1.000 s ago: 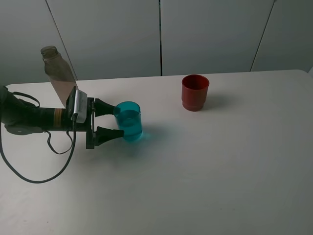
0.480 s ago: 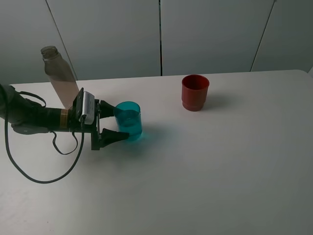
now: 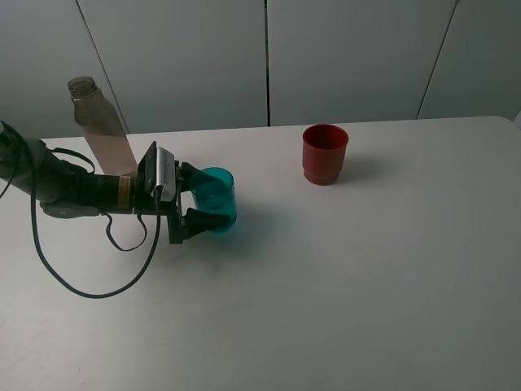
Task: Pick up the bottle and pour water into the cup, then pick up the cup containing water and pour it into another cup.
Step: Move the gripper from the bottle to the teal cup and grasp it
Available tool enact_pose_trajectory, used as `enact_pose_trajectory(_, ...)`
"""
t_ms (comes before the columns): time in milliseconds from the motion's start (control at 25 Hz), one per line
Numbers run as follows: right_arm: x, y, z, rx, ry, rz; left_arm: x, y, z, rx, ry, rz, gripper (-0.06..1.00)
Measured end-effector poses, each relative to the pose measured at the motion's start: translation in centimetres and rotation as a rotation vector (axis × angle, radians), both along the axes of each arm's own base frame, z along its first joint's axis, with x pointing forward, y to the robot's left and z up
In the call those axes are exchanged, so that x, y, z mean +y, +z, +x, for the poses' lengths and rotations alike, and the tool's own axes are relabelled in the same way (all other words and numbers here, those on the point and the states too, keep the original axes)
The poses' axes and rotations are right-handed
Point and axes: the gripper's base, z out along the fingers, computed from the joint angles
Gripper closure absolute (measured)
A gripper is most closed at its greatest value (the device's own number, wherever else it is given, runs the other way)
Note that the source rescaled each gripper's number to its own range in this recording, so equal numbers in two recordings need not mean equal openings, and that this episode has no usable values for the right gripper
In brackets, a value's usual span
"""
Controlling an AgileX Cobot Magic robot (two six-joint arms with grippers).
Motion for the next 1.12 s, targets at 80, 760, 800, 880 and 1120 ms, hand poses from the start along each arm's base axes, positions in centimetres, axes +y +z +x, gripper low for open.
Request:
enact_pose_trajectory(80, 0.0, 0.0, 0.0, 0.000, 0.000, 0.000, -0.5, -0.4, 0.0, 0.008, -0.003, -0.002, -0.03)
enact_pose_trajectory(760, 0.0, 0.0, 0.0, 0.000, 0.000, 0.000, -1.7, -1.1, 0.3, -0.028, -0.001, -0.004, -0.03)
enact_pose_trajectory(800, 0.0, 0.0, 0.0, 0.000, 0.000, 0.000, -1.7, -1.1, 0.3, -0.028, -0.001, -0.004, -0.03)
enact_pose_trajectory(880, 0.0, 0.0, 0.0, 0.000, 0.000, 0.000, -1.7, -1.1, 0.3, -0.027, 0.001, -0.005, 0.15)
enact_pose_trajectory(1120, 0.0, 0.0, 0.0, 0.000, 0.000, 0.000, -1.7, -1.1, 0.4, -0.023, 0.009, -0.008, 0.80)
